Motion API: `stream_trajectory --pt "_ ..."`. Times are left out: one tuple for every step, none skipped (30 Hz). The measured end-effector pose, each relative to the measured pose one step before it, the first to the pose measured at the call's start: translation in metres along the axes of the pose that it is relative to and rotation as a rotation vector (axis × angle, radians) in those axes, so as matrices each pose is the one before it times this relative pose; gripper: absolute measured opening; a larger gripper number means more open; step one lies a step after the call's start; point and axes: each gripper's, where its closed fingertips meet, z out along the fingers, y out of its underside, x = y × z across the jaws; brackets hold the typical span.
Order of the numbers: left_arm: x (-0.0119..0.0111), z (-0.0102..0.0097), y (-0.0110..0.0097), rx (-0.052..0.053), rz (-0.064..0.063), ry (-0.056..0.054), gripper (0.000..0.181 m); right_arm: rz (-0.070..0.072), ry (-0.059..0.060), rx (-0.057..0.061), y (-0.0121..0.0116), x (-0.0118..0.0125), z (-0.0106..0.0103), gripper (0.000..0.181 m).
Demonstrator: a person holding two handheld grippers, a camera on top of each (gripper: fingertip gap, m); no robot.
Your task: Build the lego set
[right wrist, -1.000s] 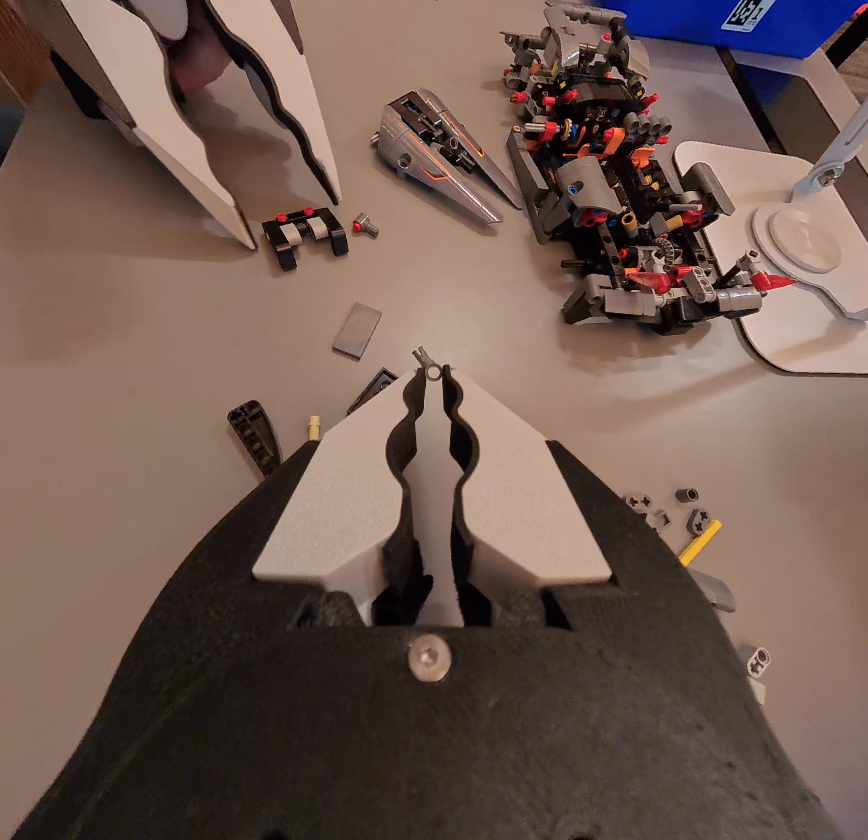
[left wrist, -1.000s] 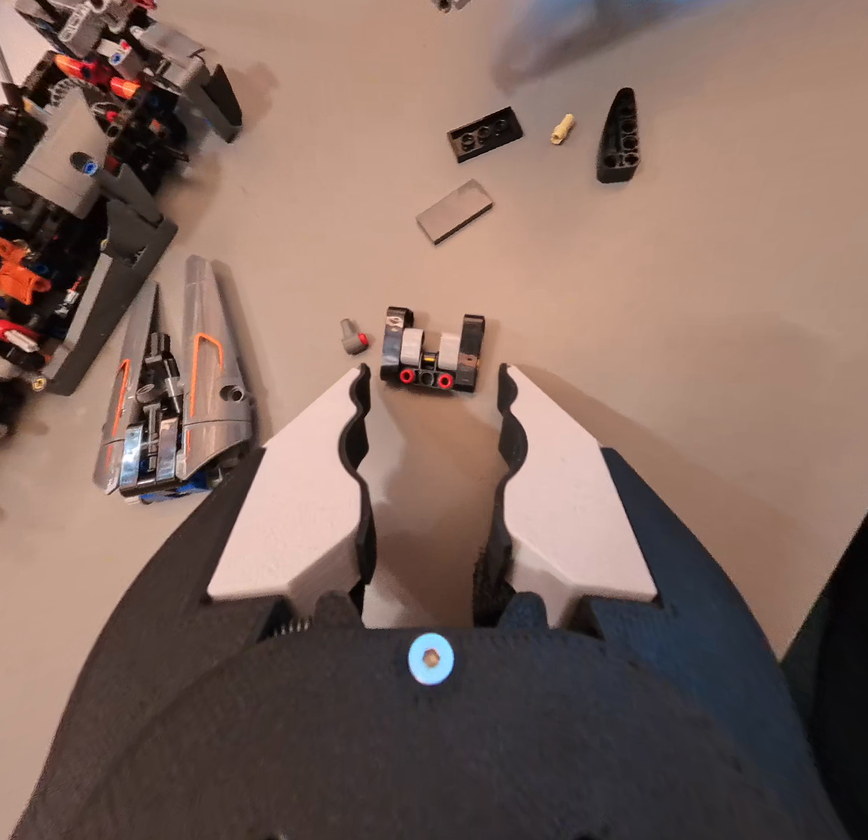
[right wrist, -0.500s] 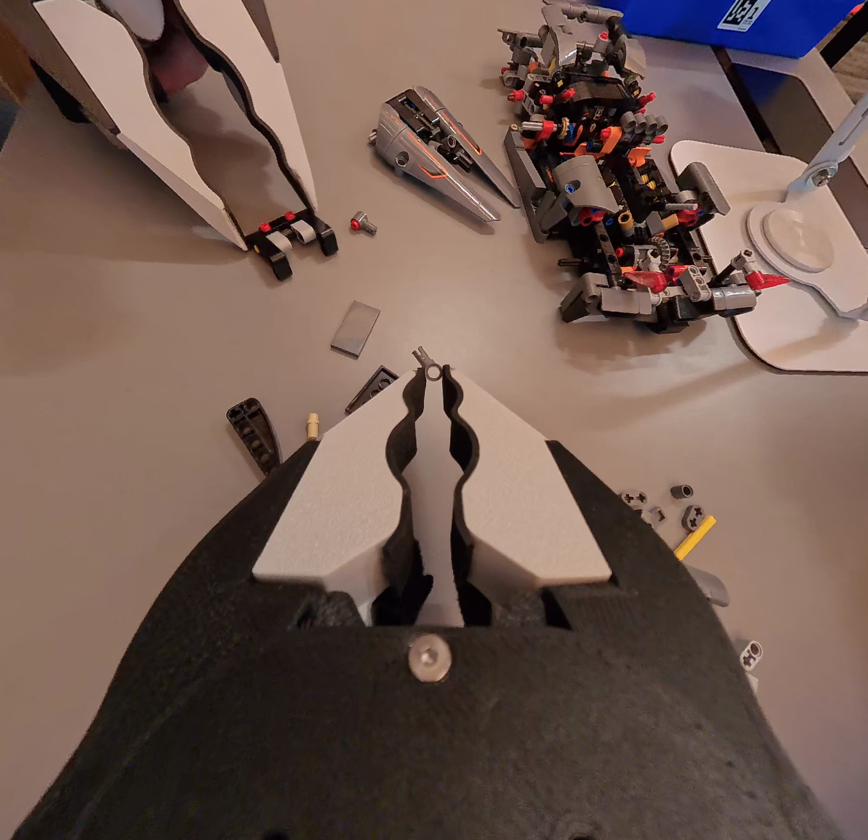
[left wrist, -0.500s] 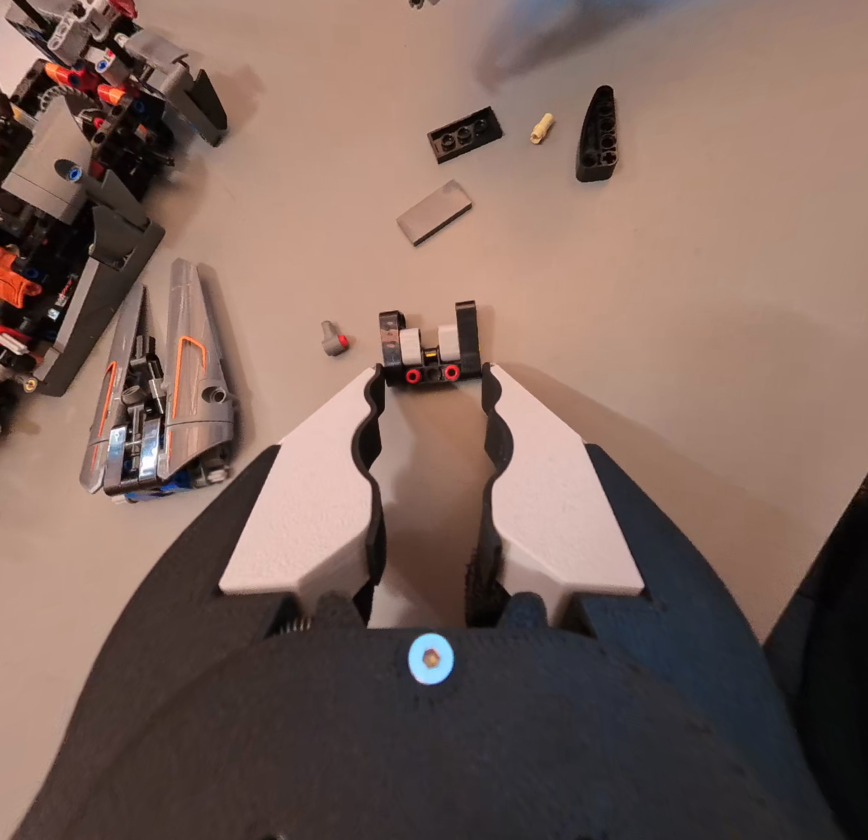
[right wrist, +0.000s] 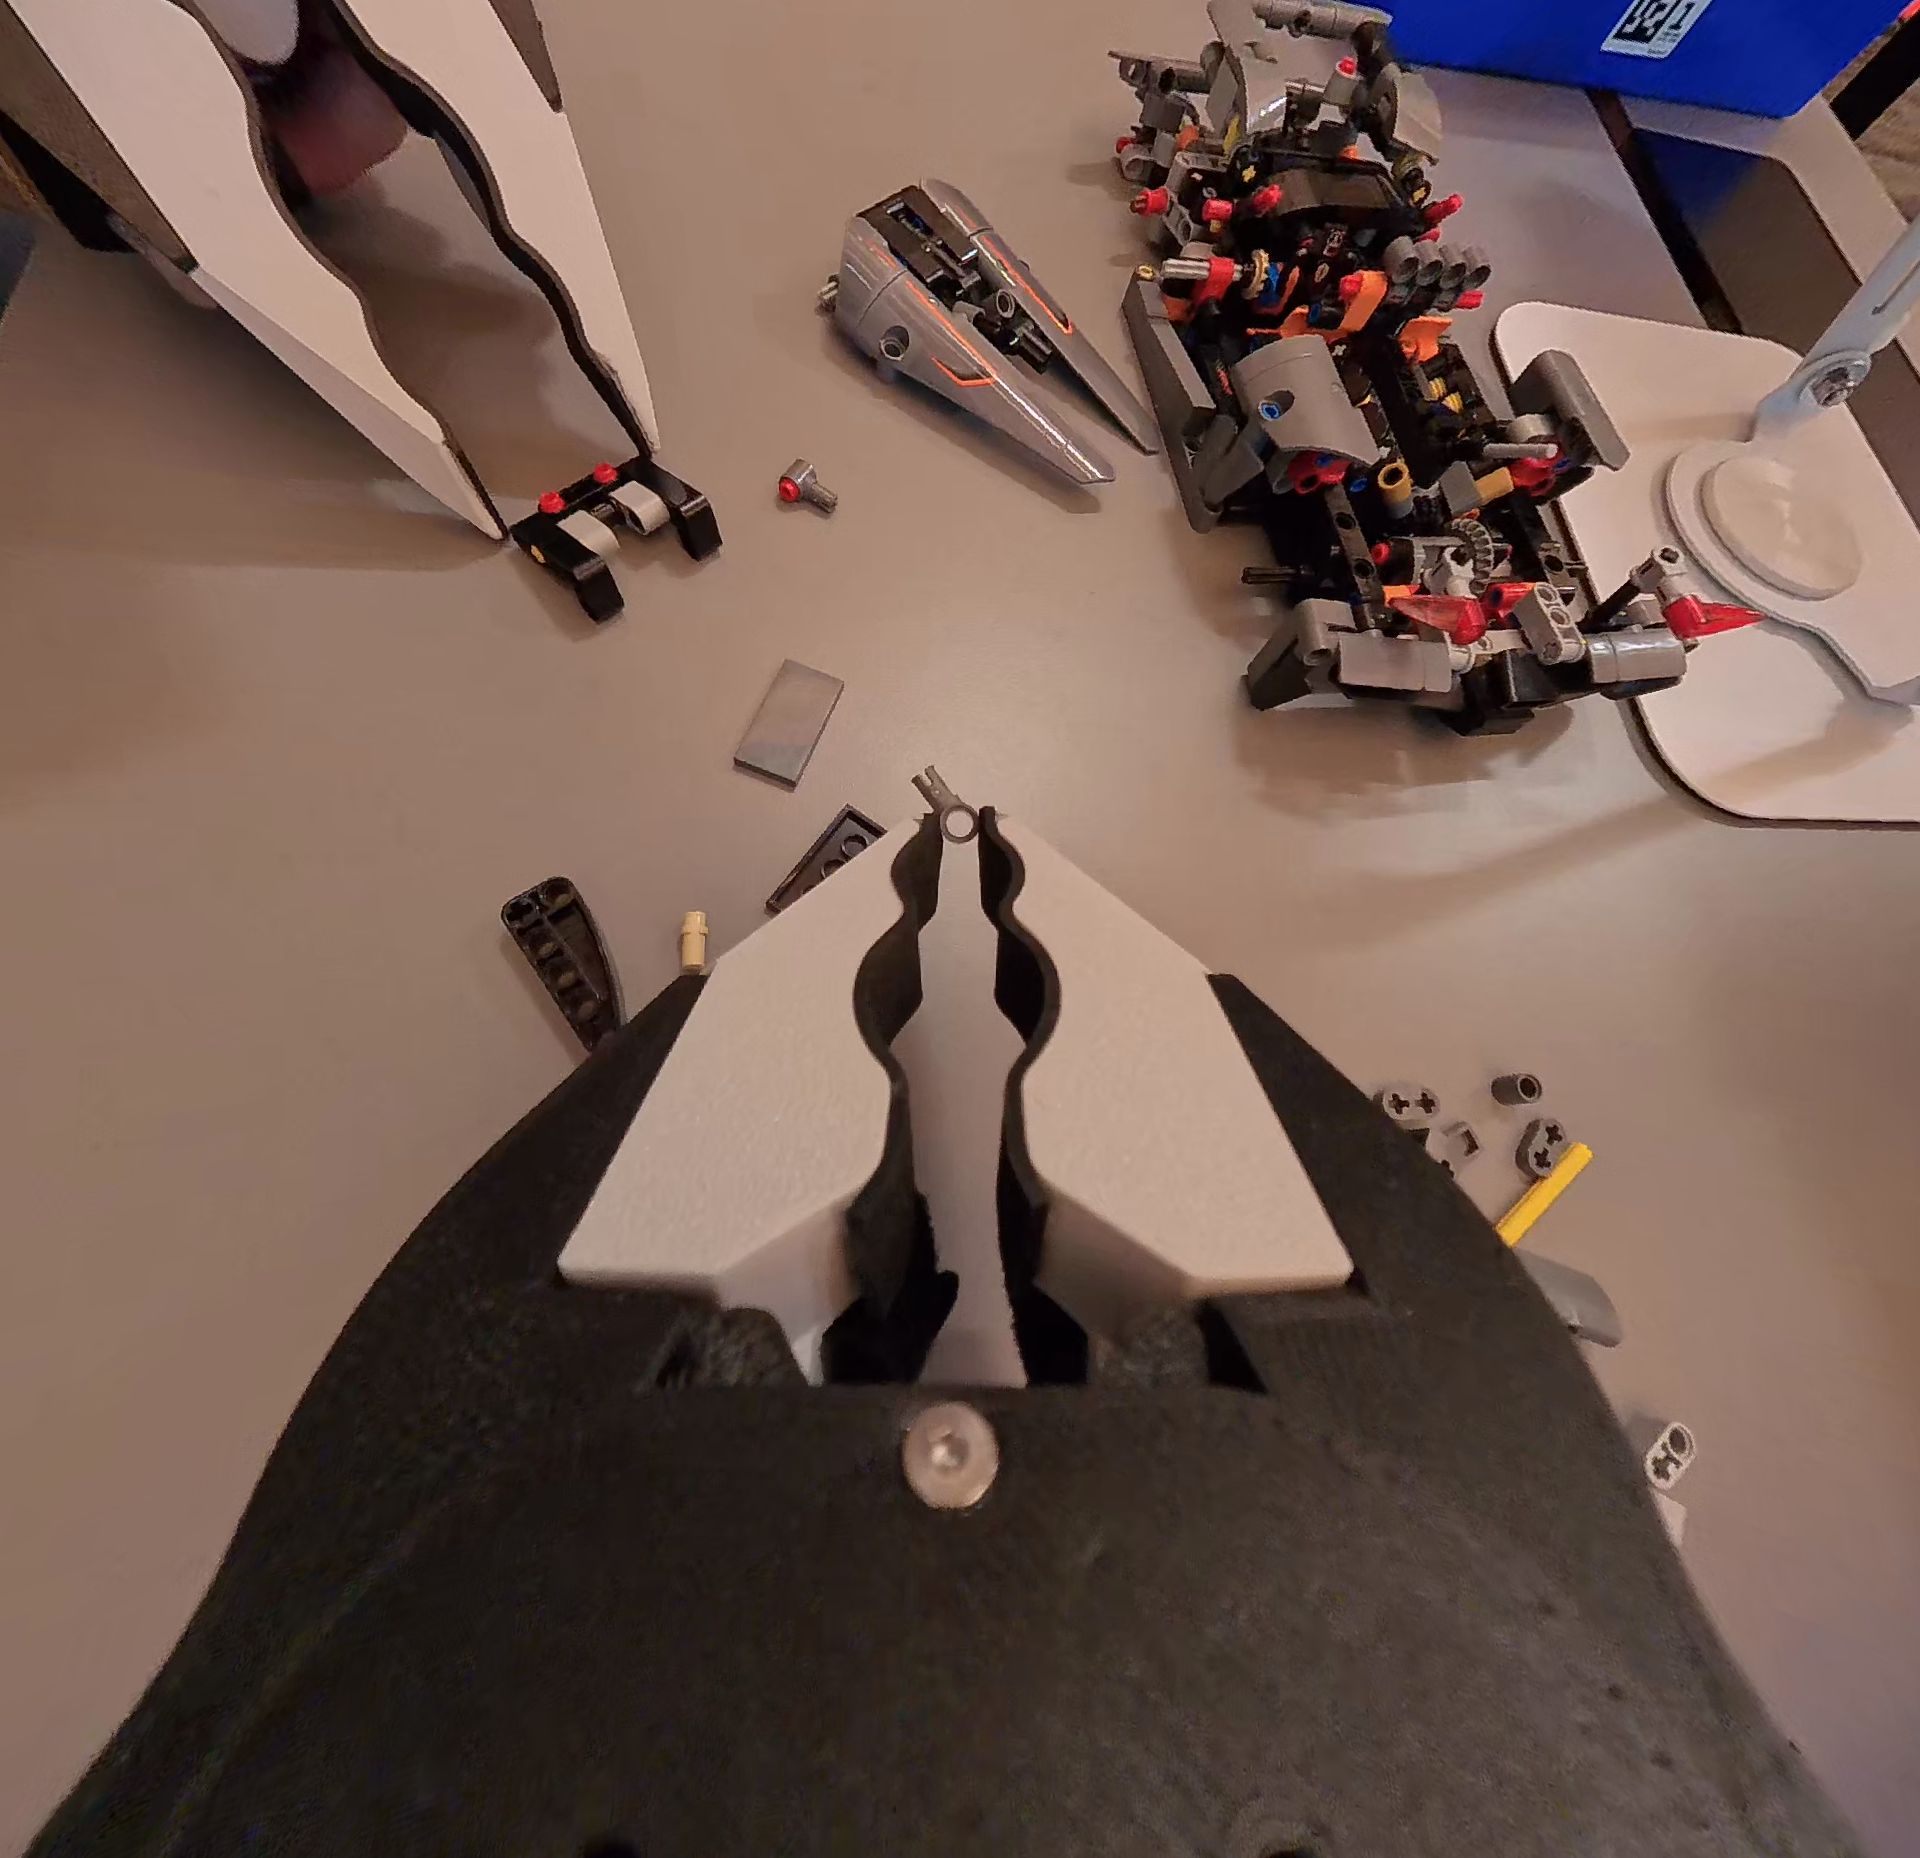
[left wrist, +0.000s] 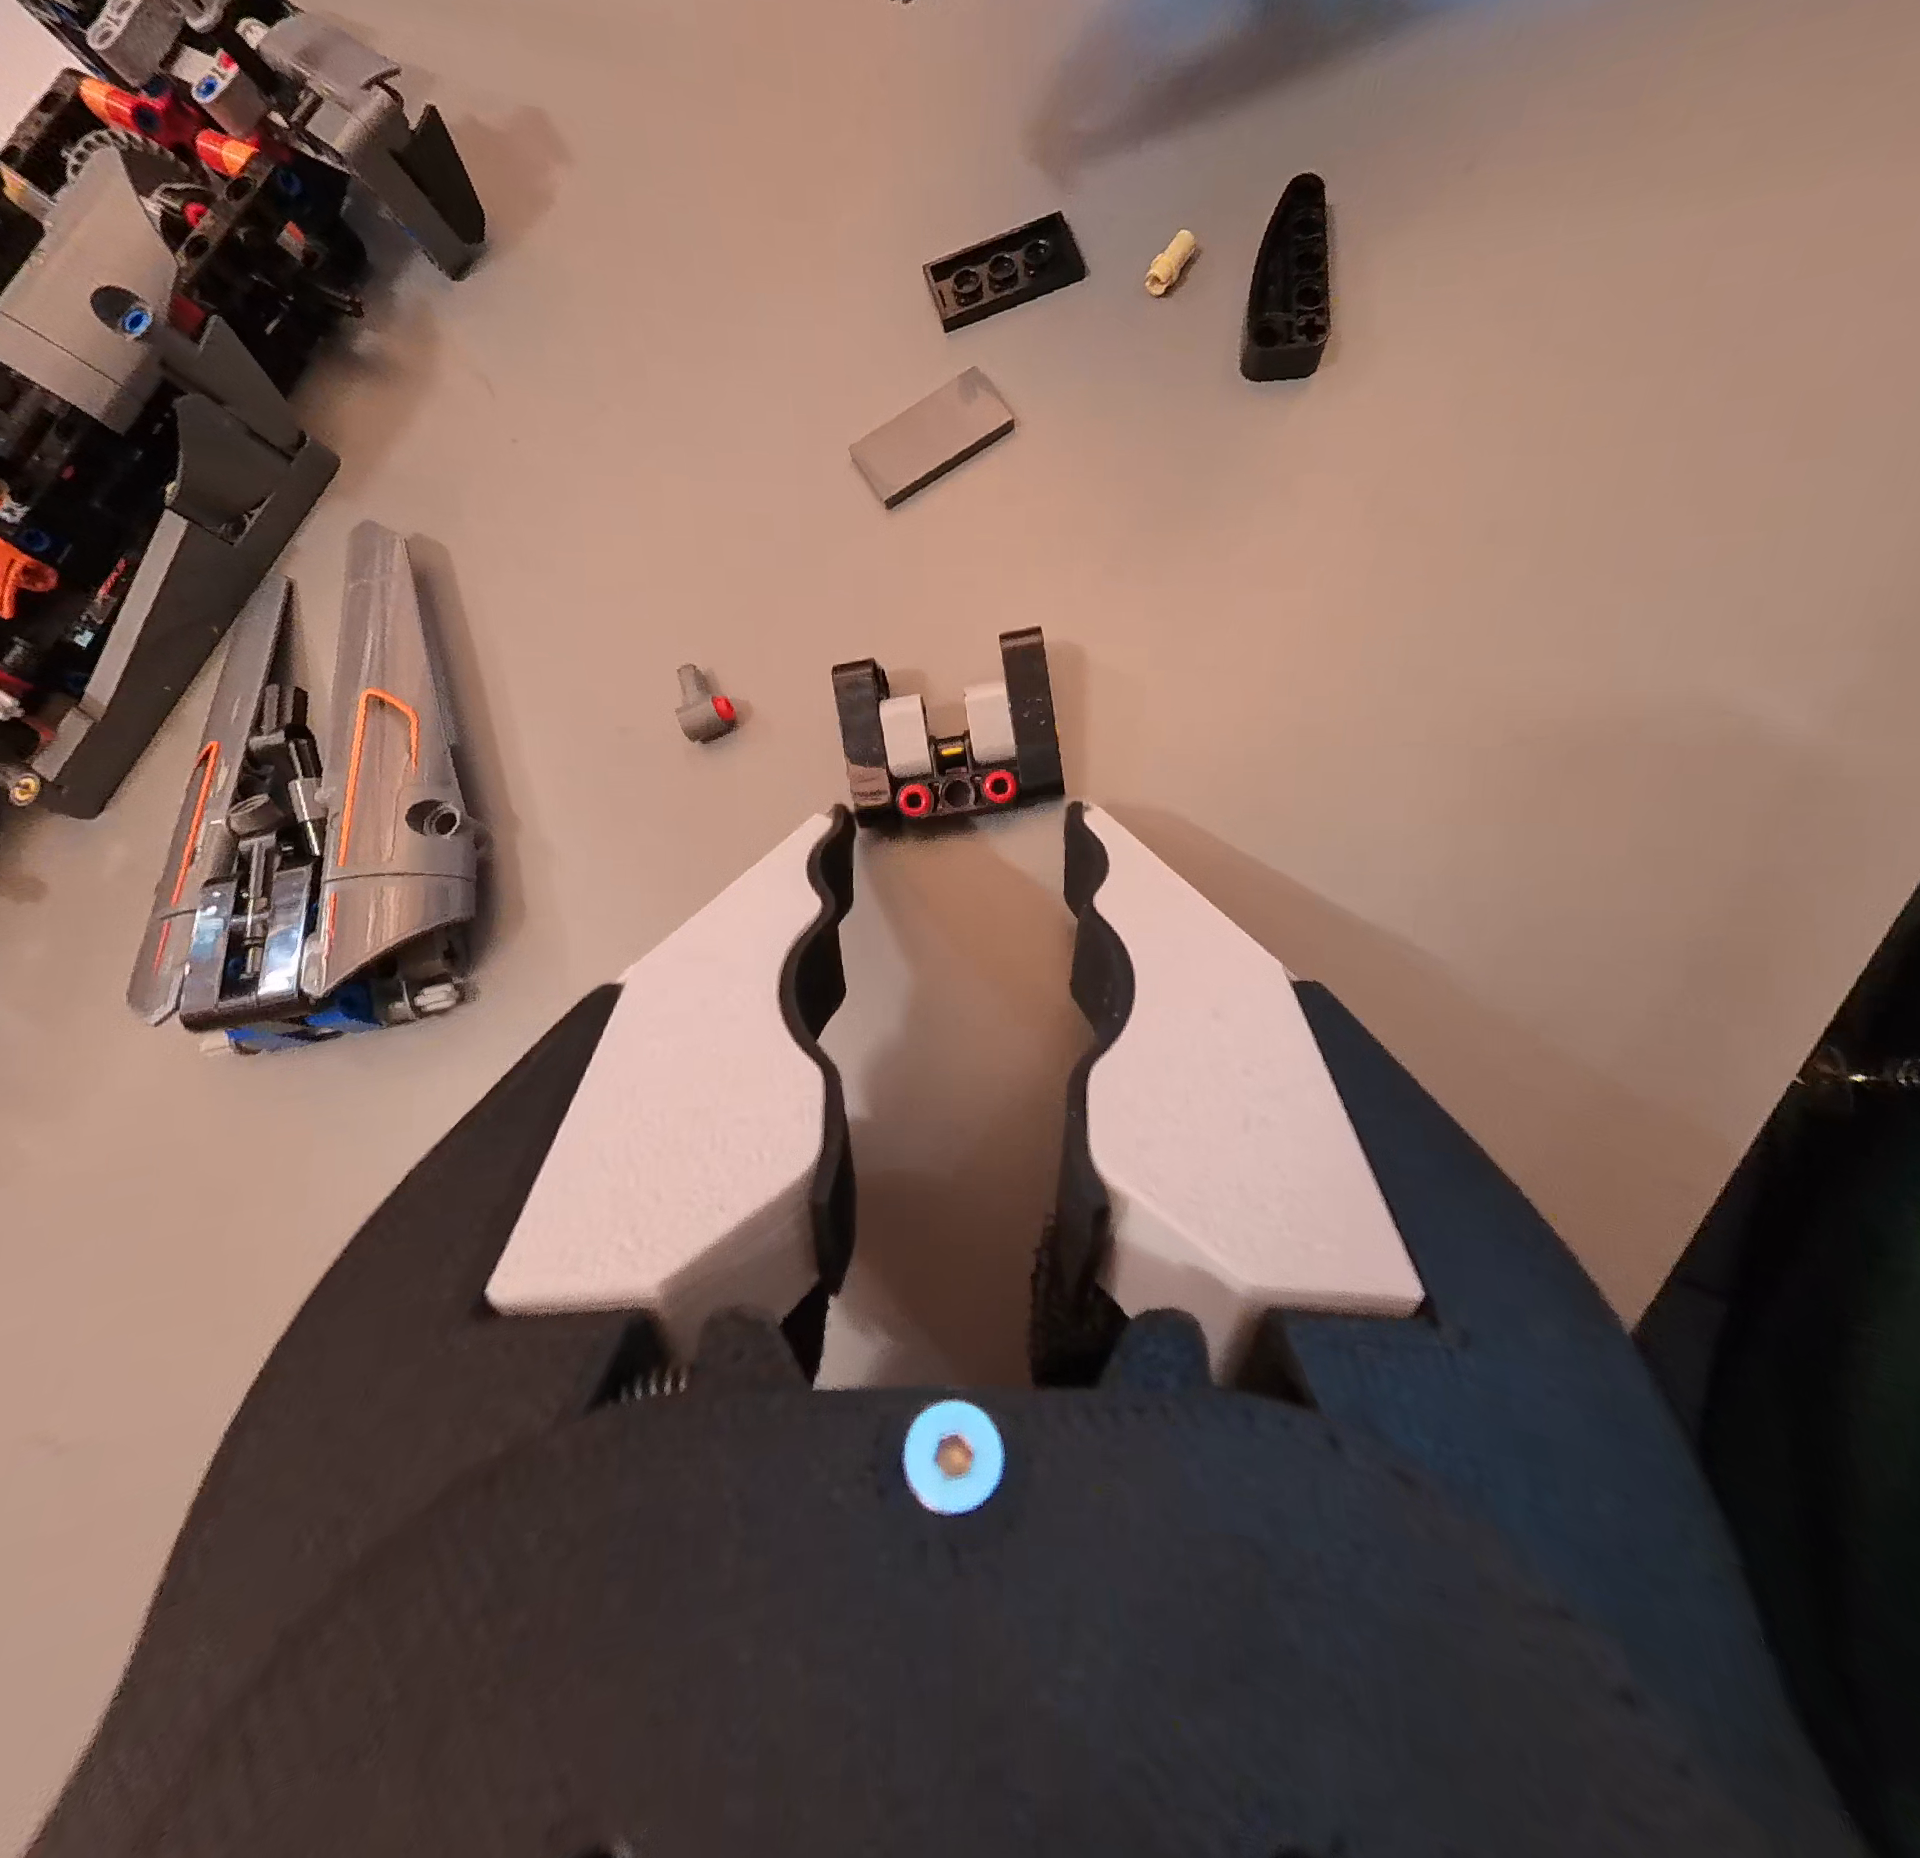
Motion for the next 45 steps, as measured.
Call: stream_trajectory --pt "0.00079 -0.00047 0.00048 0.0004 -0.0029 0.004 0.039 -0.0004 -0.0009 -0.0001 -0.00004 -0.00024 0.00019 0.005" --pt "0.00026 -0.00029 0.00033 0.0019 -0.0024 0.0004 0.039 -0.0006 -0.0004 -0.0004 0.00001 -0.00016 0.00016 0.005" --pt "0.00014 -0.00022 0.00015 0.0026 0.0003 -0.001 0.039 -0.0005 -0.0004 -0.0006 0.00005 -0.00006 0.00017 0.005" --pt "-0.00019 -0.00026 0.00023 0.0021 0.0016 -0.0027 0.039 0.0002 -0.0003 -0.0003 0.00012 -0.00008 0.00004 0.005" --pt "-0.0007 -0.00042 0.00041 -0.0005 -0.0011 -0.0032 0.04 0.0003 0.0004 -0.0001 0.00008 0.00015 -0.00006 0.005" --pt "-0.00077 -0.00048 0.00055 -0.0013 -0.0012 -0.0028 0.041 -0.0001 0.0006 0.001 -0.00017 0.00016 -0.00021 0.005" --pt "-0.00066 -0.00061 0.00065 -0.0011 0.0015 -0.0015 0.042 0.0011 0.0002 0.0022 -0.00016 0.00016 -0.00033 0.005" --pt "-0.00105 -0.00078 0.00091 -0.002 -0.0001 -0.0042 0.042 0.002 0.0009 0.0016 -0.00006 0.00048 -0.00031 0.005" --pt "-0.00149 -0.00096 0.00117 -0.0041 -0.002 -0.0057 0.042 0.0011 0.0023 0.0002 0.00021 0.00062 -0.00037 0.005" --pt "-0.00115 -0.00137 0.00106 -0.0029 -0.0012 -0.0041 0.042 0.0004 0.0024 0.0 0.00006 0.00053 -0.00054 0.005" --pt "-0.00089 -0.00155 0.0007 0.0007 -0.0011 -0.0035 0.042 -0.001 0.0024 0.0016 -0.00057 0.0002 -0.00069 0.005" --pt "-0.00055 -0.00147 0.00037 0.0039 -0.0027 -0.0026 0.042 -0.0029 0.0022 0.003 -0.00121 -0.00007 -0.00062 0.005" --pt "0.00026 -0.00075 0.00086 0.0007 -0.0045 0.003 0.042 -0.0035 0.0009 0.0029 -0.00128 -0.00041 -0.00059 0.005" --pt "0.0 0.00003 0.00129 -0.003 -0.0029 0.0017 0.043 -0.0028 -0.0003 0.0017 -0.00089 -0.00053 -0.00025 0.005" --pt "-0.00045 0.0002 0.00146 -0.0057 0.0031 -0.0022 0.043 -0.0011 -0.0006 -0.0003 -0.00009 -0.00023 0.00009 0.005" --pt "-0.00029 -0.00013 0.00012 0.0003 0.0032 -0.0003 0.043 0.0009 -0.0007 -0.0022 0.00067 0.00002 0.00028 0.005" --pt "-0.00067 -0.00004 -0.00019 -0.0014 -0.0009 -0.0014 0.043 0.0014 0.0 -0.0029 0.00078 0.00018 0.00025 0.005" --pt "-0.00066 0.00013 -0.00094 0.0022 0.0 -0.002 0.043 0.0009 -0.0001 -0.0016 0.00057 0.00013 0.00018 0.005" --pt "0.00019 0.00038 -0.00119 0.0025 0.0006 0.0011 0.043 0.0004 -0.0005 0.0003 -0.00004 0.0 0.00004 0.005" --pt "0.00065 0.0005 -0.00121 0.0017 0.0016 0.0021 0.044 -0.0005 0.0002 0.0009 -0.00023 0.00002 -0.00015 0.005" --pt "0.00109 0.00066 -0.00146 0.0035 0.0032 0.0023 0.044 -0.0004 0.0002 0.0006 -0.00011 0.0 -0.00011 0.005" --pt "0.00133 0.00102 -0.0012 0.0021 0.003 0.0024 0.044 0.0004 0.0003 -0.0002 0.00001 0.00005 -0.00015 0.005" --pt "0.00144 0.00098 -0.00061 -0.0003 0.0049 0.0027 0.045 0.0004 0.0008 -0.0003 0.00011 0.00019 -0.00008 0.005" --pt "0.00065 0.00116 -0.0002 -0.0012 0.003 -0.0007 0.045 0.0001 0.0008 0.0003 -0.00006 0.00014 -0.00012 0.005" --pt "-0.00013 0.00107 -0.00012 -0.0005 -0.0013 -0.003 0.045 -0.0005 0.0002 0.0005 -0.00024 0.0 -0.0001 0.005" --pt "-0.00013 0.00059 -0.00082 0.0043 -0.0051 -0.0009 0.046 -0.0008 0.0 0.0001 -0.00019 -0.0001 -0.00015 0.005" --pt "-0.00039 0.00062 -0.00096 0.0036 -0.0052 -0.0029 0.048 -0.0002 -0.0002 -0.0006 0.0001 -0.00005 0.0001 0.005" --pt "-0.00054 0.00087 -0.00101 0.0044 -0.0043 -0.0041 0.048 0.0007 -0.0005 -0.0009 0.00024 -0.00008 0.00015 0.005" --pt "-0.00029 0.00128 -0.00087 0.0022 -0.0034 -0.0031 0.048 0.0007 -0.0005 -0.0013 0.00037 0.00001 0.00021 0.005" --pt "0.00061 0.00136 -0.0012 0.0045 -0.0009 0.0014 0.047 -0.0002 -0.0003 -0.0014 0.00023 -0.00009 0.00018 0.005" --pt "0.00095 0.0013 -0.00128 0.0039 -0.0004 0.0029 0.047 -0.0009 -0.0002 -0.001 0.00011 -0.00015 0.00026 0.005" --pt "0.00035 0.00131 -0.00137 0.0036 -0.0004 -0.0001 0.047 -0.0005 -0.0006 -0.0003 0.00009 -0.00011 0.00025 0.005" --pt "0.00057 0.00134 -0.00147 0.0027 -0.0006 0.0012 0.046 0.0008 -0.0005 0.0 0.00017 0.00002 0.00016 0.005" --pt "0.00073 0.00128 -0.00122 0.0015 -0.0001 0.001 0.045 0.0018 0.0001 -0.0013 0.0006 0.0003 0.00017 0.005" --pt "0.00096 0.00107 -0.00119 0.0007 0.003 0.0011 0.043 0.0015 0.0006 -0.0017 0.00065 0.00041 0.00015 0.005" --pt "0.00072 0.00089 -0.00108 0.001 0.0048 -0.001 0.041 0.0011 0.0003 -0.0006 0.0004 0.00022 0.00012 0.005" --pt "0.00079 0.00059 -0.00065 0.0016 0.0046 0.0005 0.04 0.0006 0.0001 0.0004 0.00001 0.00009 -0.00003 0.005" --pt "0.00063 0.00035 -0.00049 0.0023 0.002 0.0017 0.04 -0.0001 -0.0001 0.0005 -0.00007 -0.00001 0.00003 0.005" --pt "-0.00017 0.00013 -0.00016 0.0012 -0.0024 -0.0008 0.04 -0.0005 -0.0001 -0.0004 0.00007 -0.00001 0.00011 0.005" --pt "-0.00125 -0.00013 0.00025 0.0011 -0.0017 -0.0079 0.04 -0.0005 -0.0003 -0.0005 -0.00005 -0.00013 0.0001 0.005" --pt "-0.00101 -0.00031 0.00027 0.0008 0.0012 -0.0058 0.039 -0.0004 -0.0004 -0.0001 -0.00003 -0.00018 0.00018 0.005" --pt "-0.00058 -0.00032 0.00043 -0.0008 0.0003 -0.002 0.039 -0.0005 -0.0004 -0.0004 -0.00008 -0.00014 0.00011 0.005" --pt "-0.00134 -0.00054 0.00037 -0.0008 -0.0015 -0.0041 0.039 -0.0006 -0.0003 -0.0006 0.00004 -0.00014 0.00015 0.005" --pt "-0.00215 -0.00097 -0.00029 0.0034 -0.0028 -0.0084 0.039 -0.0005 -0.0002 0.0003 -0.00013 -0.00007 -0.00006 0.005" --pt "-0.00193 -0.00129 -0.00068 0.0051 -0.0025 -0.0032 0.039 0.0 -0.0002 0.001 -0.00022 -0.0001 -0.00001 0.005"
